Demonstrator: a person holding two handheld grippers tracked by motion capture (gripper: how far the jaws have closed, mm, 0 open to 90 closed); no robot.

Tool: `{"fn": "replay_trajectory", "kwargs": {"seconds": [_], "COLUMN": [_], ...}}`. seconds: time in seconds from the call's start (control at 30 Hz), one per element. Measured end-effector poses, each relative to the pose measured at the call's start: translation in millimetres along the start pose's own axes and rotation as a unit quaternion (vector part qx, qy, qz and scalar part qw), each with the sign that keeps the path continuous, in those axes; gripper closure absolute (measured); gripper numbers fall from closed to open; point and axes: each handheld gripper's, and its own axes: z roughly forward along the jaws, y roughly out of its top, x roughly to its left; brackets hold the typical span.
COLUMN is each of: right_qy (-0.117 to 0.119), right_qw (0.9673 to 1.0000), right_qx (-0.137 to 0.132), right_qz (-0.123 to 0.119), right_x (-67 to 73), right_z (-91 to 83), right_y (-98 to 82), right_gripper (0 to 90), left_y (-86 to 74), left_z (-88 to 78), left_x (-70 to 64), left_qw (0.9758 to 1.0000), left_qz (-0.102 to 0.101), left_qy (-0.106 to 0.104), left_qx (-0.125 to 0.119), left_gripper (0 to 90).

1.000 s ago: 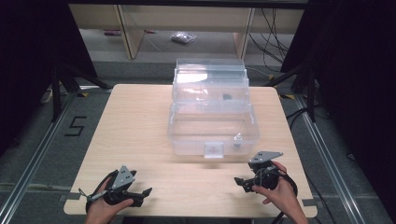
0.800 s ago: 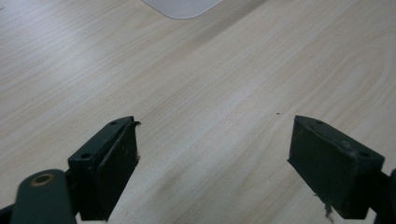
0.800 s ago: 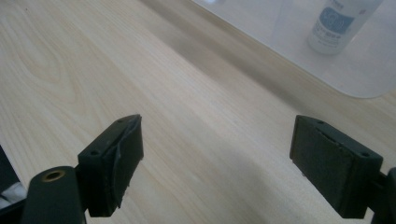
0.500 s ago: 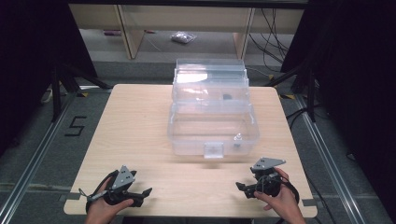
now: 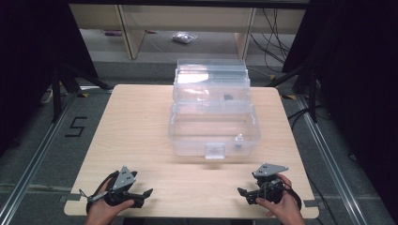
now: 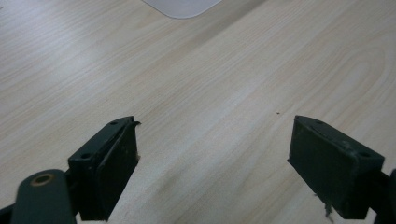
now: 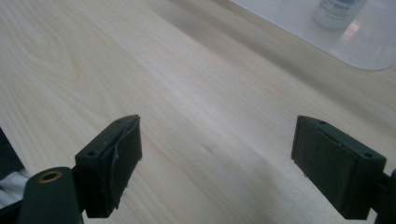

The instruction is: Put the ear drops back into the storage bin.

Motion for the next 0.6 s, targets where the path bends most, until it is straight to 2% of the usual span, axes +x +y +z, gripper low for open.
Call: {"fn": "replay_trajectory", "kwargs": {"seconds": [0.03,0.1,0.17,0.23,0.27,0.3,0.33,0.37,0.4,0.47,0.5,0.6], "right_qy": [0.004,0.001,0.000,0.000,0.004,0.005,0.001,0.003,-0.004,0.000,-0.001,0.000], "right_qw": [1.0000,1.0000,1.0000,1.0000,0.9998,0.9998,1.0000,0.9999,1.0000,1.0000,1.0000,1.0000], "right_qx": [0.005,0.002,0.005,0.008,0.011,0.014,0.002,0.010,-0.007,0.003,-0.004,-0.002], "right_qz": [0.008,0.001,-0.004,0.003,0.019,0.016,0.001,0.011,0.002,0.005,-0.006,-0.005], "right_x": [1.6,-0.1,-0.8,0.1,2.8,2.7,0.7,0.8,-0.2,-0.5,-1.5,-1.6], "right_z": [-1.5,-1.9,-3.8,-5.3,-6.4,-7.4,-6.0,-7.7,-6.4,-8.9,-8.5,-8.8], "right_y": [-0.8,-2.9,-4.5,-6.1,-6.7,-7.2,-8.2,-8.1,-9.4,-9.4,-9.8,-10.3], "right_gripper": [17.1,17.1,17.0,17.0,17.0,17.0,17.0,17.0,17.0,17.0,17.0,17.0], "left_y": [0.0,0.9,0.3,0.4,0.2,0.2,0.2,0.1,0.2,0.2,0.2,0.3], "left_z": [0.0,-1.6,-0.5,-1.0,0.2,0.2,-0.2,0.2,-0.3,-0.3,0.1,-0.2], "left_x": [-0.1,1.3,0.6,0.7,-0.1,-0.2,0.3,-0.2,0.4,0.4,-0.3,0.3], "left_qw": [1.0000,0.9999,1.0000,0.9999,1.0000,1.0000,1.0000,1.0000,1.0000,1.0000,1.0000,1.0000], "left_qz": [0.001,0.008,0.007,0.010,0.003,0.003,0.007,0.003,0.007,0.007,0.003,0.007], "left_qy": [0.000,-0.006,-0.002,-0.003,0.000,-0.001,-0.001,-0.001,0.000,0.000,-0.001,-0.001], "left_qx": [0.000,0.012,0.006,0.007,0.002,0.002,0.005,0.002,0.006,0.005,0.002,0.005], "left_gripper": [15.0,15.1,15.0,15.0,15.1,15.0,15.1,15.0,15.0,15.1,15.1,15.1]}}
